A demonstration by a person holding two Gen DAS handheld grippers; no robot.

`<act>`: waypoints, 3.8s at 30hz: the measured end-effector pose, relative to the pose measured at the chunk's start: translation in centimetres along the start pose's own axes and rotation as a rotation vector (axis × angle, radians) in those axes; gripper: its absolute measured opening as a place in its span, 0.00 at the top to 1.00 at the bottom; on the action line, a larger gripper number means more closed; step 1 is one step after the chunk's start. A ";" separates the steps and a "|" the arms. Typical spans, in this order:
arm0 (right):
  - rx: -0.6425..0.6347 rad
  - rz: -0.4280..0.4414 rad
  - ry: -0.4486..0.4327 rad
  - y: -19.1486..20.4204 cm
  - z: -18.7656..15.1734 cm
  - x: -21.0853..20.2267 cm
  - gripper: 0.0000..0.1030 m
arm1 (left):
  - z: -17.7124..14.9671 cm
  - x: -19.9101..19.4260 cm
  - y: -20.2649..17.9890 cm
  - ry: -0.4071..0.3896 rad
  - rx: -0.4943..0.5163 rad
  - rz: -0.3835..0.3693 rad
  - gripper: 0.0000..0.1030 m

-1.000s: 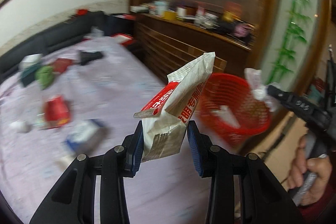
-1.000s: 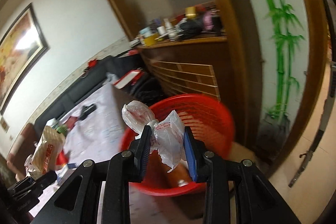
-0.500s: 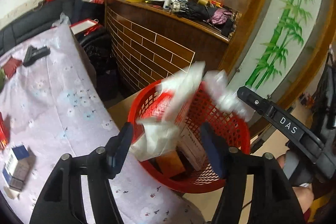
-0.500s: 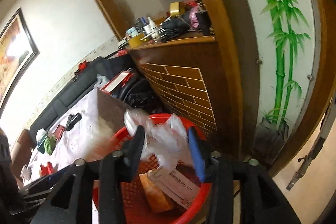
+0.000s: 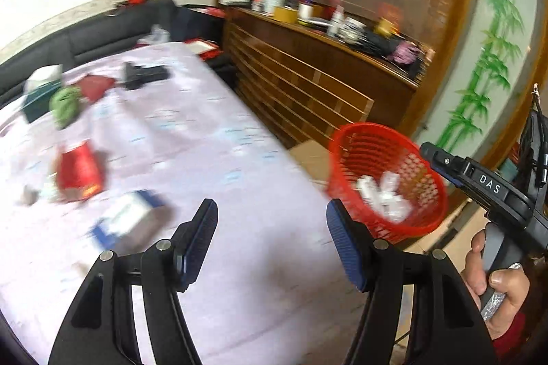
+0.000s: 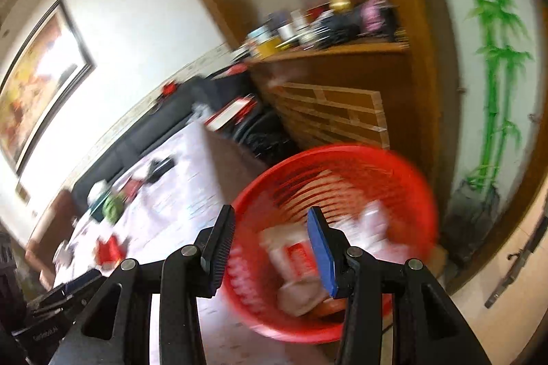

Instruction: Collect trash

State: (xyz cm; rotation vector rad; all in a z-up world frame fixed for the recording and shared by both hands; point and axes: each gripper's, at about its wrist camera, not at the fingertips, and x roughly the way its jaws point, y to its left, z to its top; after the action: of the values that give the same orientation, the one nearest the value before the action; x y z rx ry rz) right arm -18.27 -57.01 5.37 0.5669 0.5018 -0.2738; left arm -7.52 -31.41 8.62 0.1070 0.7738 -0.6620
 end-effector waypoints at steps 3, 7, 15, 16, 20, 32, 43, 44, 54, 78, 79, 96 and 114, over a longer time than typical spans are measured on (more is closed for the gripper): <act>-0.057 0.055 0.060 3.9 -1.5 1.4 0.53 | -1.2 -1.8 3.6 -0.002 -0.048 0.045 0.37; -0.131 0.133 0.152 9.5 -3.9 3.2 0.51 | -2.8 -4.5 9.4 -0.021 -0.150 0.110 0.37; -0.197 0.284 0.370 18.6 -8.4 7.3 0.45 | -6.0 -9.5 20.4 -0.077 -0.353 0.271 0.37; -0.197 0.282 0.383 19.2 -8.8 7.8 0.43 | -6.3 -9.9 21.2 -0.083 -0.373 0.275 0.37; -0.165 0.262 0.445 22.0 -9.8 10.1 0.38 | -8.0 -11.3 24.2 -0.095 -0.431 0.286 0.37; -0.353 -0.043 0.531 29.3 -12.1 17.4 0.34 | -10.6 -12.9 28.7 -0.099 -0.510 0.280 0.37; -0.378 0.090 0.354 28.7 -10.4 15.9 0.64 | -7.6 -11.5 31.1 -0.068 -0.630 0.301 0.37; -0.373 0.111 0.327 28.6 -9.9 15.9 0.64 | -7.1 -11.1 31.4 -0.066 -0.649 0.294 0.37; -0.321 0.201 0.146 26.4 -8.8 15.0 0.63 | -1.2 -3.8 34.4 0.032 -0.826 0.364 0.37; -0.372 0.266 0.116 27.1 -9.4 13.8 0.63 | -2.2 0.9 36.6 0.108 -0.678 0.452 0.70; -0.386 0.267 0.116 27.3 -9.6 13.7 0.63 | -2.7 0.4 36.3 0.103 -0.670 0.440 0.71; -0.592 0.271 0.253 30.3 -13.5 13.1 0.63 | -10.9 -8.1 26.9 0.068 -0.486 0.306 0.72; -0.646 0.282 0.502 28.8 -18.6 9.6 0.56 | -12.8 -7.6 25.8 0.057 -0.417 0.331 0.72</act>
State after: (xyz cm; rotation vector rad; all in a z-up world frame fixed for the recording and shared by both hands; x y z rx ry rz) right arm -6.21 -24.04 -0.52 0.0591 0.9365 0.3085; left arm -4.12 -2.90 0.84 -0.1259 0.9096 -0.1769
